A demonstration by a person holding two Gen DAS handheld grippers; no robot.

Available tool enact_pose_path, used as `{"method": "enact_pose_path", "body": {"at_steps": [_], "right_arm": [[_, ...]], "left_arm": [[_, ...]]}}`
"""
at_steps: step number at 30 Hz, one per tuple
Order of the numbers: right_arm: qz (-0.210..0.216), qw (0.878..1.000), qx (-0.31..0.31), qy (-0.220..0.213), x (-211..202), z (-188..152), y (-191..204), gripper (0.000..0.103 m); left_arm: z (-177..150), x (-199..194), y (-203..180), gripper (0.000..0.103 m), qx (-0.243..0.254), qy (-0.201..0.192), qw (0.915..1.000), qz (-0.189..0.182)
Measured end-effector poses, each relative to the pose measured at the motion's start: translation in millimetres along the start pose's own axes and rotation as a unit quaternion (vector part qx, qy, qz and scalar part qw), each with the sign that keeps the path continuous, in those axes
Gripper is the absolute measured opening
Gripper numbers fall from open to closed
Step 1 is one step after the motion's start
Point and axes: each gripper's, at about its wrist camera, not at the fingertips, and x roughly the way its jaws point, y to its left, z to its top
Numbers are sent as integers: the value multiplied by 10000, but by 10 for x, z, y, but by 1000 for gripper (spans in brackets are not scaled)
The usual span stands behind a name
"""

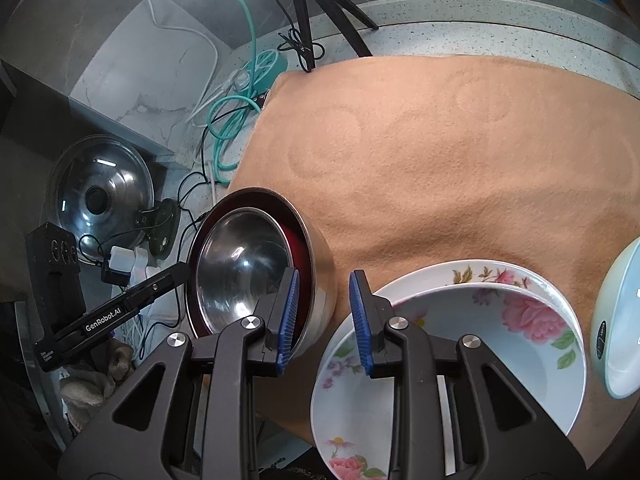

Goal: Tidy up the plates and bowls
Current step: 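Open the right gripper and move it toward the white bowl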

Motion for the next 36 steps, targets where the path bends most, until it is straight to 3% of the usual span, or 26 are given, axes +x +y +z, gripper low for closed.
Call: {"method": "enact_pose_path", "body": {"at_steps": [9, 21, 36], "right_arm": [[15, 10000, 57, -35, -32, -5, -50, 26], [-4, 9991, 162, -384, -357, -39, -165, 26], [-381, 9926, 648, -951, -1088, -207, -865, 26]], "left_arm": [[-1, -11, 43, 9, -61, -24, 10000, 27], [76, -269, -57, 9, 4, -453, 9990, 32], [-31, -168, -789, 9, 614, -359, 9964, -471]]}}
